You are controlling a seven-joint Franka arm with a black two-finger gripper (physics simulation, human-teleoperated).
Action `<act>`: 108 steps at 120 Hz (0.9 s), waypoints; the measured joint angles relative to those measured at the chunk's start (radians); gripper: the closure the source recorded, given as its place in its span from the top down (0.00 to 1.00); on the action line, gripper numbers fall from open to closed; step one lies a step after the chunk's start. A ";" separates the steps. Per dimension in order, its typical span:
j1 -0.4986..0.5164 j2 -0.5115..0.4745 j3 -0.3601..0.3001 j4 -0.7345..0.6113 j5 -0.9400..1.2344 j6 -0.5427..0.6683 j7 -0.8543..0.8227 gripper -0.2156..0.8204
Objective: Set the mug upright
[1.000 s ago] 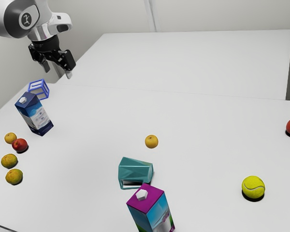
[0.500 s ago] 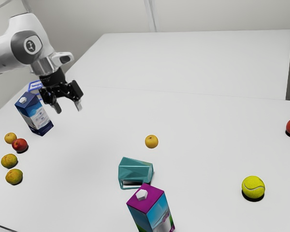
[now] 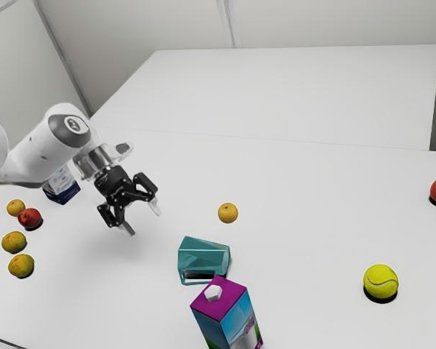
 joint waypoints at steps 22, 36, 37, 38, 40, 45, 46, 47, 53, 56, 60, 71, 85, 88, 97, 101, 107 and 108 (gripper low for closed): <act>-0.032 0.061 0.000 -0.012 -0.055 0.008 0.002 0.79; -0.053 0.074 -0.002 -0.045 -0.102 0.017 0.003 0.79; -0.055 0.076 -0.002 -0.047 -0.106 0.018 0.004 0.79; -0.056 0.077 -0.002 -0.048 -0.110 0.018 0.004 0.79; -0.060 0.080 -0.003 -0.051 -0.117 0.020 0.004 0.79; -0.066 0.088 -0.004 -0.054 -0.136 0.022 0.004 0.79; -0.068 0.089 -0.004 -0.055 -0.139 0.023 0.004 0.79; -0.070 0.090 -0.004 -0.055 -0.143 0.023 0.004 0.79; -0.083 0.095 -0.004 -0.056 -0.167 0.026 0.004 0.79; -0.088 0.099 -0.005 -0.056 -0.178 0.029 0.004 0.79; -0.093 0.106 -0.005 -0.057 -0.195 0.032 0.004 0.79; -0.100 0.118 -0.005 -0.057 -0.227 0.041 0.003 0.79; -0.105 0.137 -0.008 -0.056 -0.267 0.050 0.003 0.79; -0.107 0.142 -0.009 -0.056 -0.274 0.052 0.003 0.79; -0.111 0.152 -0.009 -0.054 -0.295 0.058 0.003 0.79; -0.112 0.157 -0.010 -0.053 -0.304 0.061 0.003 0.79; -0.114 0.162 -0.010 -0.050 -0.314 0.064 0.003 0.79; -0.115 0.163 -0.010 -0.049 -0.316 0.065 0.003 0.79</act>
